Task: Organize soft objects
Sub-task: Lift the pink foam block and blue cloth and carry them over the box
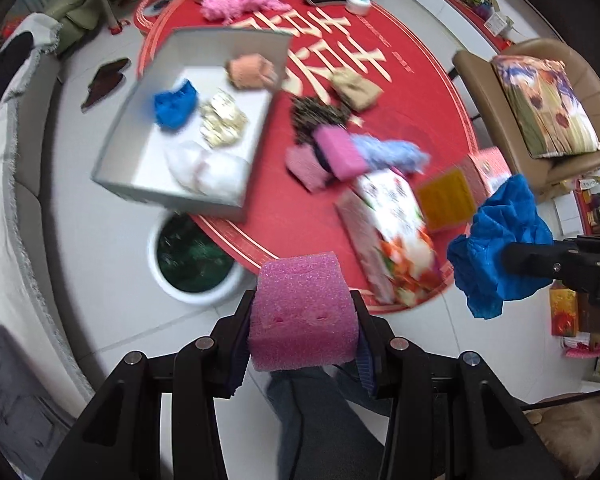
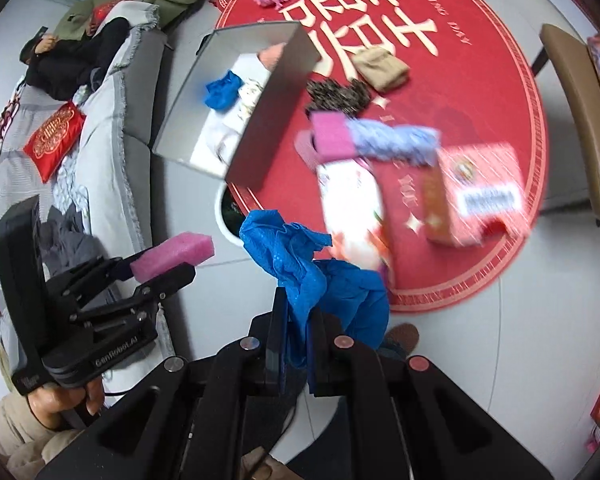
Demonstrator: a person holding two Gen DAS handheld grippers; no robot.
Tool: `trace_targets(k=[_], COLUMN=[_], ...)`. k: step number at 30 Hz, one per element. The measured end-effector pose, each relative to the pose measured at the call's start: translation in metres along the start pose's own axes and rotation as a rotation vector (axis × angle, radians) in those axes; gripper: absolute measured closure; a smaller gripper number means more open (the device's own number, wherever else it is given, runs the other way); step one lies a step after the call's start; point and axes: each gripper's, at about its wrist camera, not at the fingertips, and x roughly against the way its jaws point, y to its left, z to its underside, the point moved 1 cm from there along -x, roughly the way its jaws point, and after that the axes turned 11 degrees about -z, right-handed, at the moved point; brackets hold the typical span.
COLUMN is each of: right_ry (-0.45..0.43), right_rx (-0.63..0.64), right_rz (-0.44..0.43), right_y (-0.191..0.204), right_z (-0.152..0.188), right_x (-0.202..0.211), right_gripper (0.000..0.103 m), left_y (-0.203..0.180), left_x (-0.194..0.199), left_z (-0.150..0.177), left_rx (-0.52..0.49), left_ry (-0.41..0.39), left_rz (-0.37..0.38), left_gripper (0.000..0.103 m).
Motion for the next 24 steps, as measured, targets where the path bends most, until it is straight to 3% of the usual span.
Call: trace_targets(k=[3, 9, 24], right_ry=[0.001, 0.002, 0.012], right_rx=[0.01, 0.053, 0.083], right_rz=[-0.034, -0.007, 0.033], right_y=[0.023, 0.066, 0.121], right_z=[-0.024, -0.074, -0.196], right_x=[-0.011, -0.028, -0.081], right_gripper=[0.095, 0.095, 0.096], left_y=[0.026, 0.072, 0.153], left_x=[0.001, -0.007, -0.055], left_z=[-0.019, -0.058, -0.136], left_rx=[-0.005, 0.054, 0.337], left_ry=[-0.035, -0.061, 0.008], left_rz=[-0.026, -0.025, -0.058], left_gripper=[0.058, 0.058, 0.058])
